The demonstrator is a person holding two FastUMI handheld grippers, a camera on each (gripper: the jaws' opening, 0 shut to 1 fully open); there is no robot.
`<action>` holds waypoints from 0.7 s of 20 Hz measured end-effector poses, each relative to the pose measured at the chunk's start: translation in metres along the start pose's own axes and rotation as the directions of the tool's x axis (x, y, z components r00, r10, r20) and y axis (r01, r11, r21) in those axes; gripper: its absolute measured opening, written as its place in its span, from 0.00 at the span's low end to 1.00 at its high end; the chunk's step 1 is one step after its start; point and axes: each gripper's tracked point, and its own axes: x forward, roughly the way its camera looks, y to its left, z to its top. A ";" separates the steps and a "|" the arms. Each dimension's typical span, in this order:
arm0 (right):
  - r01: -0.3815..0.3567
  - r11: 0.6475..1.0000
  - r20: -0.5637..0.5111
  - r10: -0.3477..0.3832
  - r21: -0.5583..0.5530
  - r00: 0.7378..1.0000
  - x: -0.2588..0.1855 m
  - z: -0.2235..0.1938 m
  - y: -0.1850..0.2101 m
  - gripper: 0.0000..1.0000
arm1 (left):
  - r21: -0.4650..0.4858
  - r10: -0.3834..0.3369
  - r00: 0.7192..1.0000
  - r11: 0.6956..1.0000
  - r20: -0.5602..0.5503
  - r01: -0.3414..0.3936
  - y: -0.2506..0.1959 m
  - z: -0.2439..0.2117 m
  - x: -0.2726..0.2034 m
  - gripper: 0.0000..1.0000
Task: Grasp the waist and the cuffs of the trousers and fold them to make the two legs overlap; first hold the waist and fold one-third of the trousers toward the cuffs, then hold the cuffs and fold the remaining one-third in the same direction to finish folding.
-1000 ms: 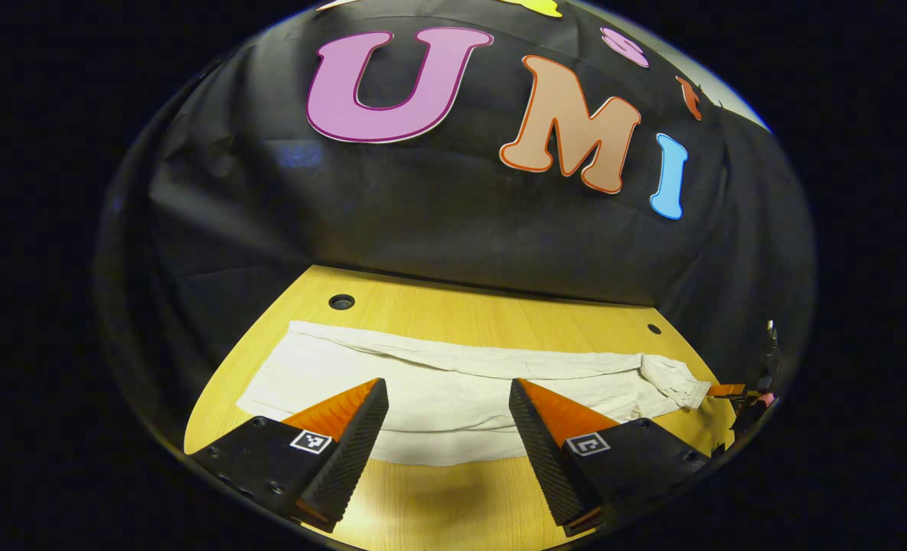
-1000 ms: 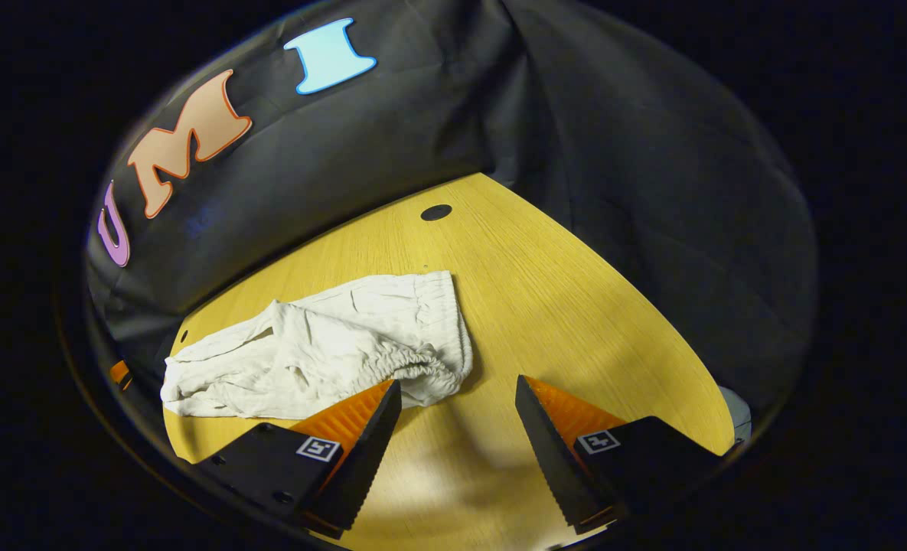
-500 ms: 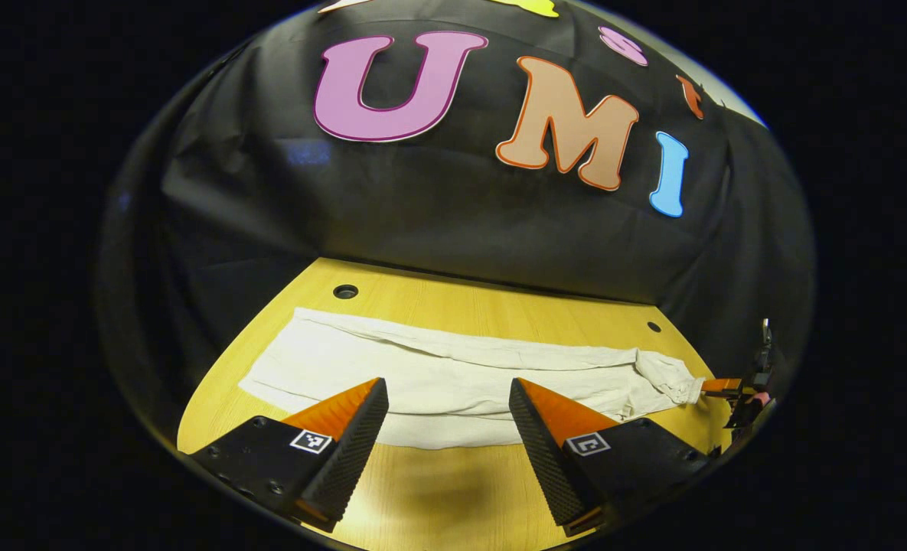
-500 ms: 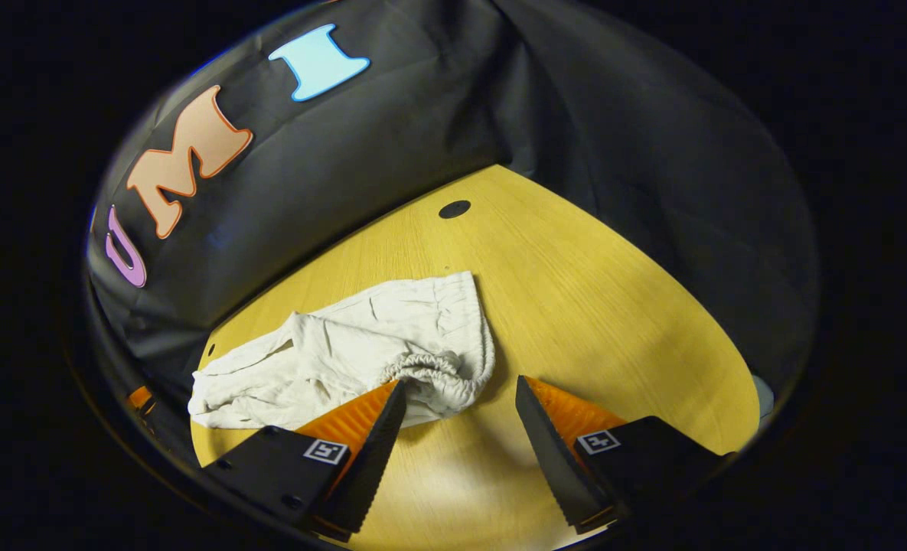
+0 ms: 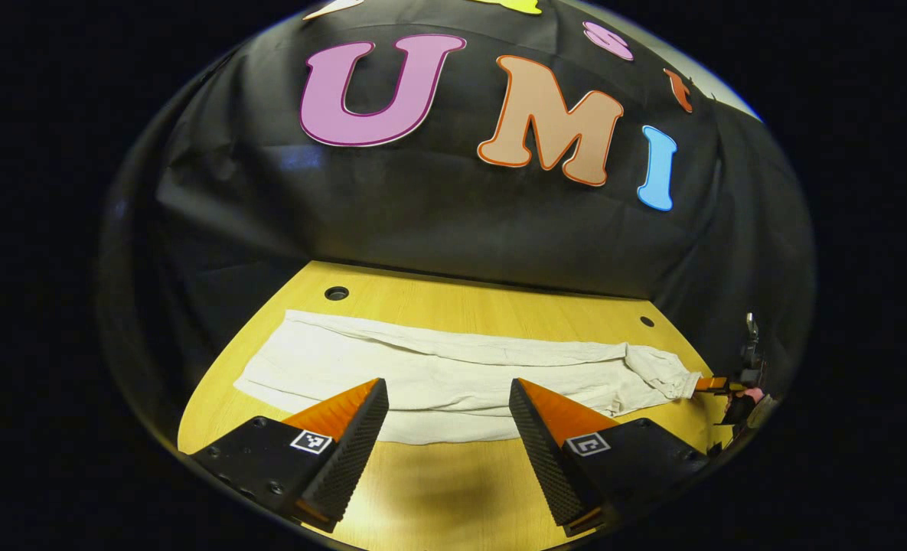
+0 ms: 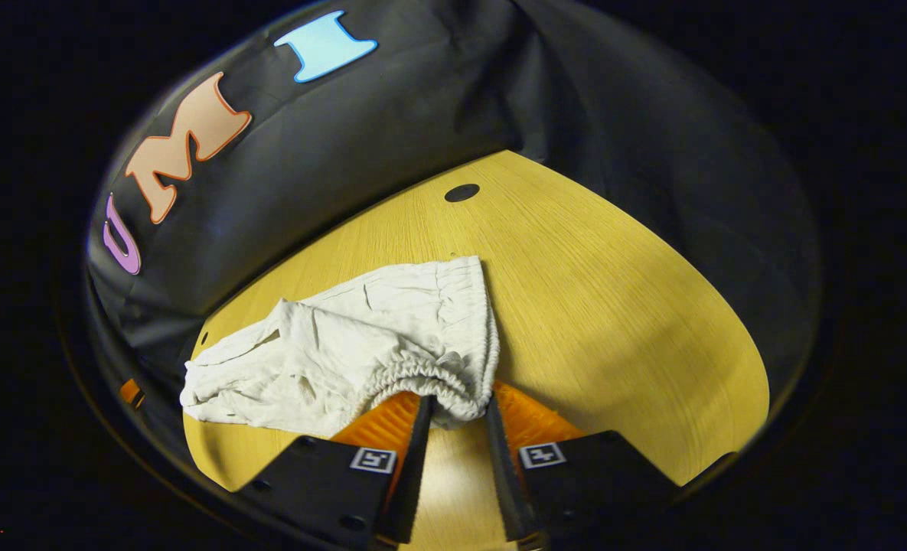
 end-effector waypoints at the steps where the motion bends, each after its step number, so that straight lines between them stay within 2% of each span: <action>1: 0.001 1.000 0.005 -0.001 0.008 1.000 -0.003 0.002 0.000 0.30 | -0.002 -0.004 1.000 1.000 0.000 0.004 -0.003 -0.001 0.000 0.94; 3: 0.012 1.000 0.024 -0.012 -0.004 1.000 -0.006 0.005 0.001 0.19 | 0.001 -0.010 1.000 1.000 -0.002 0.010 -0.007 -0.001 0.000 0.94; 4: 0.017 1.000 0.035 -0.016 -0.019 0.999 -0.010 0.008 0.004 0.18 | 0.005 -0.013 1.000 1.000 -0.005 0.013 -0.008 -0.001 0.000 0.94; 9: -0.016 0.999 0.129 0.021 -0.037 0.991 -0.037 0.036 0.042 0.18 | 0.021 -0.034 0.999 0.999 0.002 0.034 -0.013 0.001 -0.001 0.94; 14: -0.116 0.993 0.192 0.120 -0.032 0.974 -0.072 0.063 0.121 0.18 | 0.017 -0.054 0.998 0.998 0.010 0.054 -0.003 0.002 -0.007 0.94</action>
